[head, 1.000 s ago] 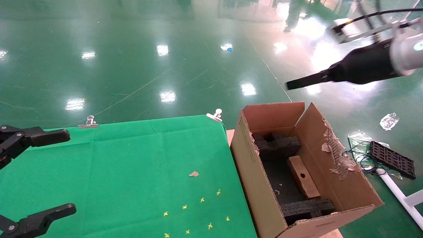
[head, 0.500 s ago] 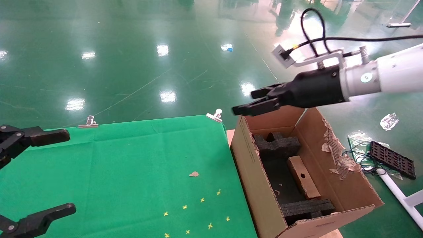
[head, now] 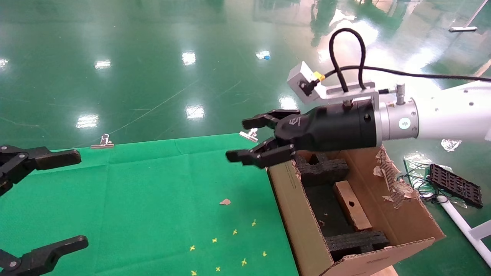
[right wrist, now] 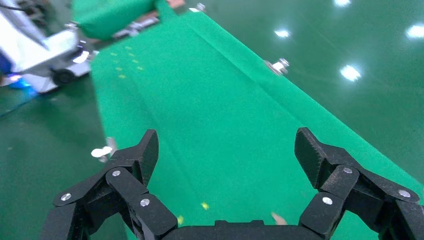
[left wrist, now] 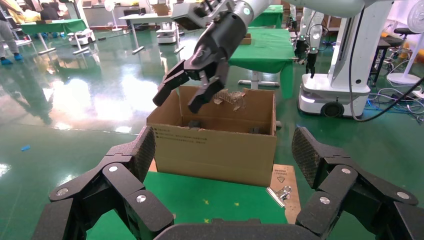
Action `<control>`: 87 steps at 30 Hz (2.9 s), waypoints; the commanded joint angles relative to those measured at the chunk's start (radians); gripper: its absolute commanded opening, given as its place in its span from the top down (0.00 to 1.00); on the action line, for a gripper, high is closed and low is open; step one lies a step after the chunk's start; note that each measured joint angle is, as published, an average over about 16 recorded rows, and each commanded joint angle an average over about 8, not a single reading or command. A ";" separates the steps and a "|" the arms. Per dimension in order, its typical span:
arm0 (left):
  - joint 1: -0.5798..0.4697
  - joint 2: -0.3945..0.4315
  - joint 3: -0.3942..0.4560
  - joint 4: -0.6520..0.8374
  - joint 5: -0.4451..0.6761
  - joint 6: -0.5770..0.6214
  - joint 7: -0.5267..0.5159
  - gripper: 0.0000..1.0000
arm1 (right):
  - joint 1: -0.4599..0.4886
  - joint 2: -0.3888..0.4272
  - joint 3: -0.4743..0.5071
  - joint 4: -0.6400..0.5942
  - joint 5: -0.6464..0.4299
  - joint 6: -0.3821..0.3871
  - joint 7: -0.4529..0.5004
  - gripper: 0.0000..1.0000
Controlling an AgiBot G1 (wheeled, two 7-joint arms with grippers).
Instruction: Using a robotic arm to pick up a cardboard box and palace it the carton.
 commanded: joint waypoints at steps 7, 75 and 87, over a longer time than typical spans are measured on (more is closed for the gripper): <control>0.000 0.000 0.000 0.000 0.000 0.000 0.000 0.00 | -0.165 0.006 0.171 0.121 0.073 -0.026 -0.088 0.00; 0.000 -0.001 0.001 0.000 -0.001 -0.001 0.001 0.00 | -0.487 0.016 0.502 0.355 0.216 -0.075 -0.259 0.00; 0.000 -0.001 0.001 0.000 -0.001 -0.001 0.001 0.00 | -0.486 0.016 0.501 0.355 0.215 -0.075 -0.259 0.00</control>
